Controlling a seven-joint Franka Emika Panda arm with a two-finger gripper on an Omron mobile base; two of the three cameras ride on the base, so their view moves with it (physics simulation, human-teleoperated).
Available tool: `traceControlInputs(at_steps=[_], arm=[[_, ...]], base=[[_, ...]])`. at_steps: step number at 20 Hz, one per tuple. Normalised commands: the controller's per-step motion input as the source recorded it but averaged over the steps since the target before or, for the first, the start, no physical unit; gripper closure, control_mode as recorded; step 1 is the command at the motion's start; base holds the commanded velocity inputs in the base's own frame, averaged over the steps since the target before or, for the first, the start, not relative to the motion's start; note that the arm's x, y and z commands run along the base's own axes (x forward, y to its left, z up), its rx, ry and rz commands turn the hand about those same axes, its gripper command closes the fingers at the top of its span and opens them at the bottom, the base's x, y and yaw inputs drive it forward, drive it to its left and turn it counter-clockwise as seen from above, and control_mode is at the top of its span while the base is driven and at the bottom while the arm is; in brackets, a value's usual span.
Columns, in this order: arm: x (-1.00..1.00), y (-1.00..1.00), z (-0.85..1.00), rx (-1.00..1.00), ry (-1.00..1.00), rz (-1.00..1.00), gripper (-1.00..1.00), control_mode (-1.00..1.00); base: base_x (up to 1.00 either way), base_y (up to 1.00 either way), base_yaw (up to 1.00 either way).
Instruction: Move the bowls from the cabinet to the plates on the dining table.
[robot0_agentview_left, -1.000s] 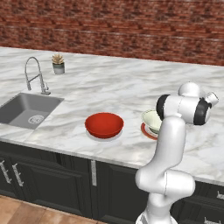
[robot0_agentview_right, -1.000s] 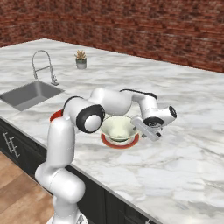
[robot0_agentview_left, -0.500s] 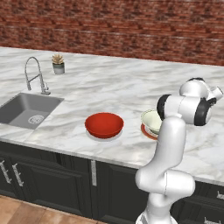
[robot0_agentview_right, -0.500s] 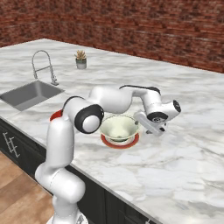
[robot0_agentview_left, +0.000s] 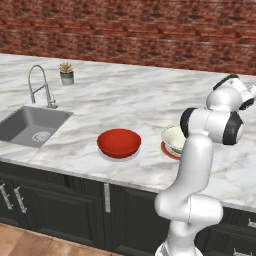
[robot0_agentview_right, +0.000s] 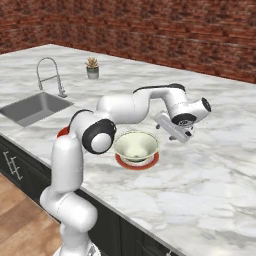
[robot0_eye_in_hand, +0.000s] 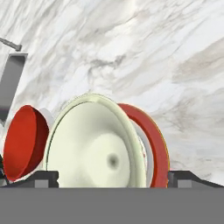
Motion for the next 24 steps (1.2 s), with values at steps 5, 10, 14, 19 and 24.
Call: traceControlInputs(at_steps=[5,10,14,19,24], arm=[[-0.05,0.01,0.62,0.00,-0.01,-0.01,-1.00,-1.00],[-0.22,0.14,0.45,-0.07,-0.03,-0.01,-1.00,-1.00],[-0.41,0.19,0.26,-0.12,-0.08,-0.02,-1.00,-1.00],[-0.48,0.11,0.08,-0.13,-0.12,0.00,-1.00,-1.00],[-0.49,0.12,0.02,-0.14,-0.13,0.00,-1.00,-1.00]], base=[[0.00,0.00,0.00],[0.00,0.00,0.00],[0.00,0.00,0.00],[0.00,0.00,0.00],[0.00,0.00,0.00]])
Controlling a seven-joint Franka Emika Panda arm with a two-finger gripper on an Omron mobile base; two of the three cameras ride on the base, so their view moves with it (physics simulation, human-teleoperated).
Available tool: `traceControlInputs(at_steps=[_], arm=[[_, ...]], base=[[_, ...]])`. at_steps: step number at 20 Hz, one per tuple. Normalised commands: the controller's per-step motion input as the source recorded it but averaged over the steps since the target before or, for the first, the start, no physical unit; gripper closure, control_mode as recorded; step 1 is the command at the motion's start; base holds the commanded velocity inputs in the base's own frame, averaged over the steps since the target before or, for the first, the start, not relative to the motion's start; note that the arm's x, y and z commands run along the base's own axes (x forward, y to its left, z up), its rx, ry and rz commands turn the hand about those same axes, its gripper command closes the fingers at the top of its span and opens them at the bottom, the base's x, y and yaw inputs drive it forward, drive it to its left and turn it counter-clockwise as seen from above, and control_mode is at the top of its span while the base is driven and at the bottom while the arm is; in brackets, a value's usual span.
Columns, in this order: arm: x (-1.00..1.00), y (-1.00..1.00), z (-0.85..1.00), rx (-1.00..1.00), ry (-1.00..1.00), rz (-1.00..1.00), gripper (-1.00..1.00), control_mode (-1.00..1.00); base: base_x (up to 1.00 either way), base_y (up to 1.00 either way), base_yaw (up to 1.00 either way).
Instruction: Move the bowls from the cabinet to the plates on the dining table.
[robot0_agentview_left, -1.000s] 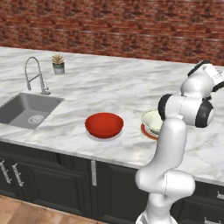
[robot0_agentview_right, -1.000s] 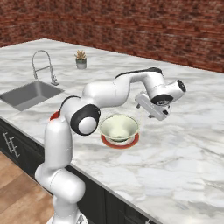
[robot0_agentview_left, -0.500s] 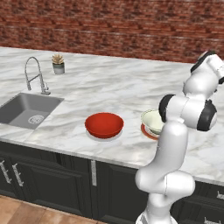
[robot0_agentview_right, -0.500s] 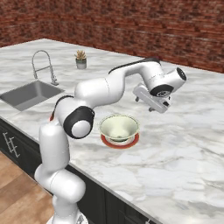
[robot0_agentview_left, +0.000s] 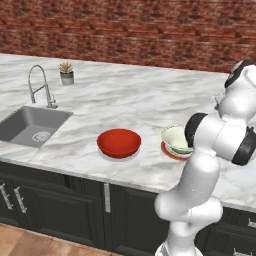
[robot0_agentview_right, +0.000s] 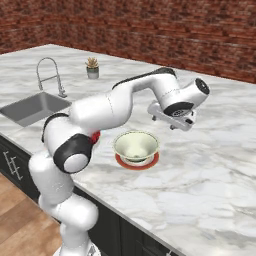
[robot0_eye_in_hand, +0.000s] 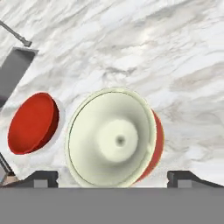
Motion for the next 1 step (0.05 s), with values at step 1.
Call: traceControlInputs(at_steps=[1], arm=[[-0.47,0.13,0.01,-0.14,-0.14,0.00,-1.00,-1.00]], base=[[0.00,0.00,0.00]])
